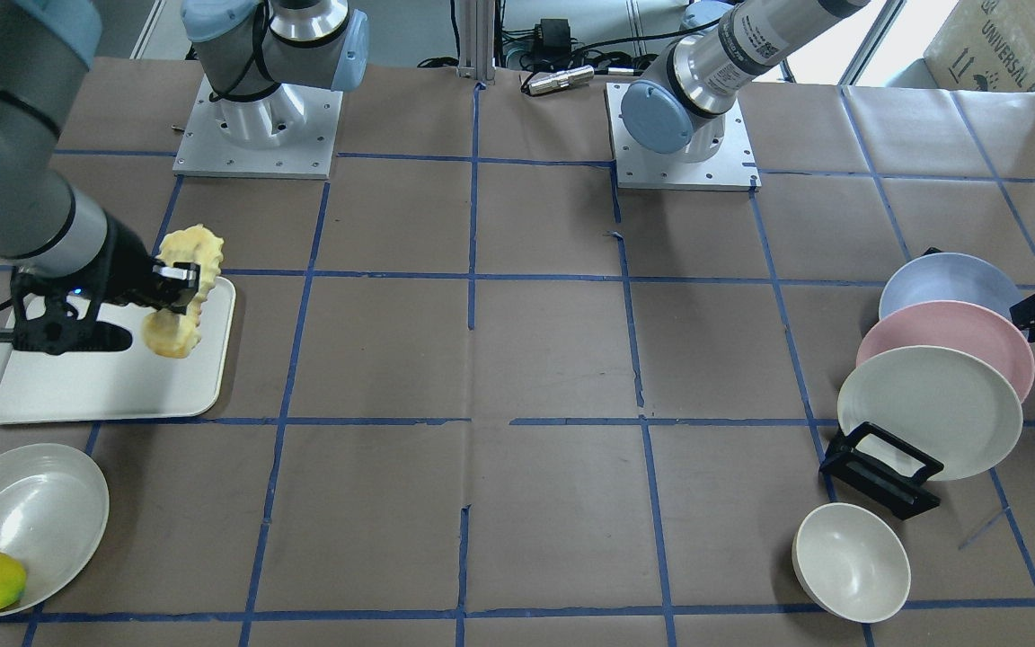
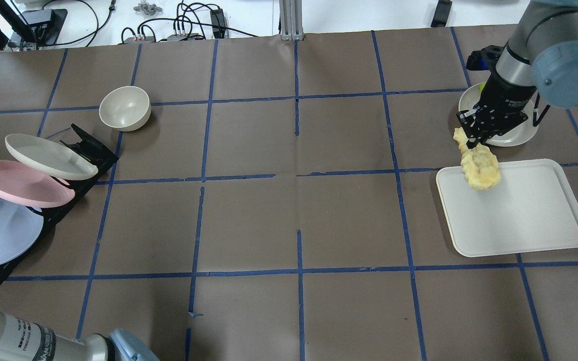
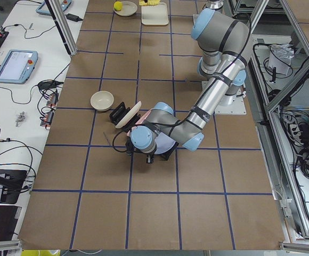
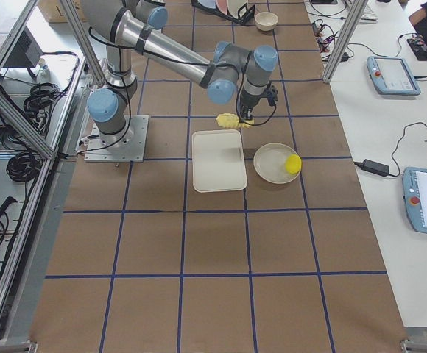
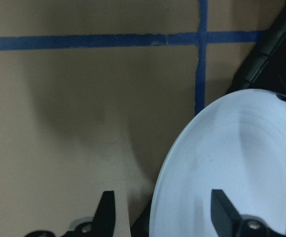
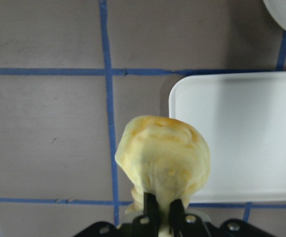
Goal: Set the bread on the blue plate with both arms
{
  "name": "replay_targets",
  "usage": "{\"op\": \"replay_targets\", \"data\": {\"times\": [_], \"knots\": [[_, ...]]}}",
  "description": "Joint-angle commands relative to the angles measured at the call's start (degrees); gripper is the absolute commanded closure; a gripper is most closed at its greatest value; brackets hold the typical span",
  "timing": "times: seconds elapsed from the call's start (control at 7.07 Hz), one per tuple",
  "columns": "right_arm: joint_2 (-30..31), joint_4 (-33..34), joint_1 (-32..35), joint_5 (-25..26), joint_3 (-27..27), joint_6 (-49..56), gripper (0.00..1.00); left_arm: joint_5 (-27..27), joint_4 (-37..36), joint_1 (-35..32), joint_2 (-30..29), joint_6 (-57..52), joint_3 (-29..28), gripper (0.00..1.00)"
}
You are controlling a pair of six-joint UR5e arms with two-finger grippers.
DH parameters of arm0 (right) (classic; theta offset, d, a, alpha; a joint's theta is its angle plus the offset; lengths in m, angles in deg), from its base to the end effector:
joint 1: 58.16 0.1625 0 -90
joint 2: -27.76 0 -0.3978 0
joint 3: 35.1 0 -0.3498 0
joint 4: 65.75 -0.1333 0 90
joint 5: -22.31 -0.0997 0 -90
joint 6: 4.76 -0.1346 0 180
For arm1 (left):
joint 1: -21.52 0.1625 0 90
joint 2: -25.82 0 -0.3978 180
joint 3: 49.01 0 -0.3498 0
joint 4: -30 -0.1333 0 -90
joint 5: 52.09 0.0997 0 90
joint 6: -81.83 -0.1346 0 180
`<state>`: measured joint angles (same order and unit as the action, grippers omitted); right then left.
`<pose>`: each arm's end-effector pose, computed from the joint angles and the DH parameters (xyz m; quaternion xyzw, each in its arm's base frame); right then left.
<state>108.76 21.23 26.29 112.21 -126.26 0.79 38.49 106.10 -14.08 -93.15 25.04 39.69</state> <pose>0.0872 -0.4836 0.3399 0.0001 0.9934 0.1141 0.0120 0.3844 -0.4375 0.1936 -0.0213 -0.9925 -0.0719 0.0961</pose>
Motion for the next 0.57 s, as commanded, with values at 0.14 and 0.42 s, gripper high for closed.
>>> {"op": "replay_targets", "data": {"times": [0.14,0.42], "knots": [[1.80,-10.15,12.22,-2.51,9.40,-11.26,0.91,0.13,0.28,0.00,0.58,-0.16,0.94,0.82],[1.19,-10.07,12.32,-4.01,9.77,-11.08,0.90,0.22,0.28,0.00,0.76,-0.16,0.94,0.85]]}}
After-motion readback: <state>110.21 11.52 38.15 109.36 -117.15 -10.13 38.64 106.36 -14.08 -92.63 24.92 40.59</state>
